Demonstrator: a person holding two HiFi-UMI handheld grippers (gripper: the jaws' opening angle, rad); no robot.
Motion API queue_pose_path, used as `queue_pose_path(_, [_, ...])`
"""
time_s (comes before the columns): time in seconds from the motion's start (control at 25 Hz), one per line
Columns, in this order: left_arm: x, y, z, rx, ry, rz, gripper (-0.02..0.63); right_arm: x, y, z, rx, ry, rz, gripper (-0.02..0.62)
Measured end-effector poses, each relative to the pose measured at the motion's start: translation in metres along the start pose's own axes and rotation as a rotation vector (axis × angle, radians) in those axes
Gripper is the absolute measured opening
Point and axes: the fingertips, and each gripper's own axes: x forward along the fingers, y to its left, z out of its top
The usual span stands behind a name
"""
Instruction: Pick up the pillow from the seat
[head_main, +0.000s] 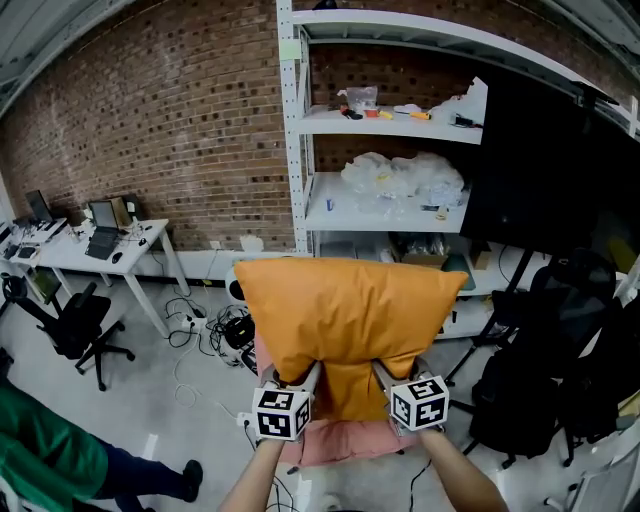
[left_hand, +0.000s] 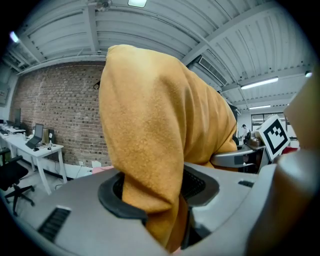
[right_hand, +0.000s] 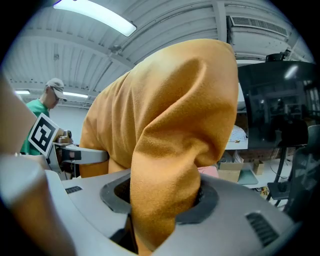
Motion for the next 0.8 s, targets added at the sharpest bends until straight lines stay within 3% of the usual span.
queue_pose_path(0.8, [-0.075, -0.100, 0.005, -0.001, -0.033, 0.058, 0.204, -0.117, -0.003, -0.001, -0.031, -0.029, 0.059, 0.198])
